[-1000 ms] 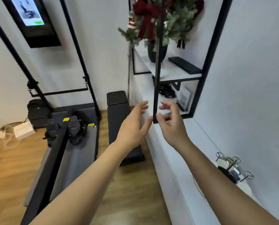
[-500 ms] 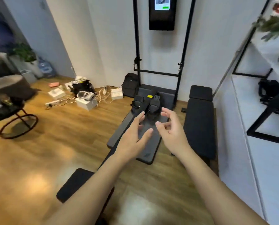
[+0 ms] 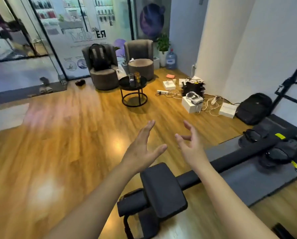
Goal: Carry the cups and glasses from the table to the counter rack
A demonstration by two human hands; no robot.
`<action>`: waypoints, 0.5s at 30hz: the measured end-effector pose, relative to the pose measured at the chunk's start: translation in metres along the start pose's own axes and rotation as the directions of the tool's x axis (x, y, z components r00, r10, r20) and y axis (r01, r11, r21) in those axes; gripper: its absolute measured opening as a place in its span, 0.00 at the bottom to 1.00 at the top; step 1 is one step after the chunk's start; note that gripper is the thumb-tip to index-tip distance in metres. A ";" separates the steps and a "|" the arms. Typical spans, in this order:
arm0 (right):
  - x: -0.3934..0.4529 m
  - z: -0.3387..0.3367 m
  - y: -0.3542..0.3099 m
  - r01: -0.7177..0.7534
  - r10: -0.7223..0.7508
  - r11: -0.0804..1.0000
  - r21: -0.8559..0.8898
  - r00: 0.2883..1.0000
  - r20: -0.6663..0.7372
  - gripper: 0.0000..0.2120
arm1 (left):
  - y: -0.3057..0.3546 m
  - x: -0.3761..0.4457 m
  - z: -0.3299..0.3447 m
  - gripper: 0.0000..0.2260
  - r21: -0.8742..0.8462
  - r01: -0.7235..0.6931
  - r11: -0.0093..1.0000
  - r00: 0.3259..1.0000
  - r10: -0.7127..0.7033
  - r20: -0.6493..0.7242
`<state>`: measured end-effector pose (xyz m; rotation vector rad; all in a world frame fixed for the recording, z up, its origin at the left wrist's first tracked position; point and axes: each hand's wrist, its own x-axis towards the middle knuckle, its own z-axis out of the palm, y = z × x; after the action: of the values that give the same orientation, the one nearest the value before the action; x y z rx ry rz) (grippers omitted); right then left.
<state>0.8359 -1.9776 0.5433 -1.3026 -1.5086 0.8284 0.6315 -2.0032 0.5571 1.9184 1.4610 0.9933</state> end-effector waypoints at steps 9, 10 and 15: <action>0.084 0.182 -0.032 0.004 -0.002 1.000 -0.023 0.997 0.082 0.28 | -0.133 0.038 -0.128 0.38 0.149 0.054 0.987 0.997 -0.044 -0.067; 0.097 0.206 -0.036 -0.003 0.005 1.000 -0.031 0.998 0.068 0.27 | -0.154 0.046 -0.145 0.38 0.159 0.063 0.985 0.997 -0.053 -0.063; 0.150 0.310 -0.058 -0.029 0.029 0.999 -0.047 0.999 0.019 0.24 | -0.233 0.080 -0.232 0.35 0.114 0.104 0.988 0.994 -0.101 -0.031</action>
<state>0.5266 -1.8166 0.5289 -1.3567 -1.5356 0.8312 0.3227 -1.8668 0.5329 1.8950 1.6469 0.9071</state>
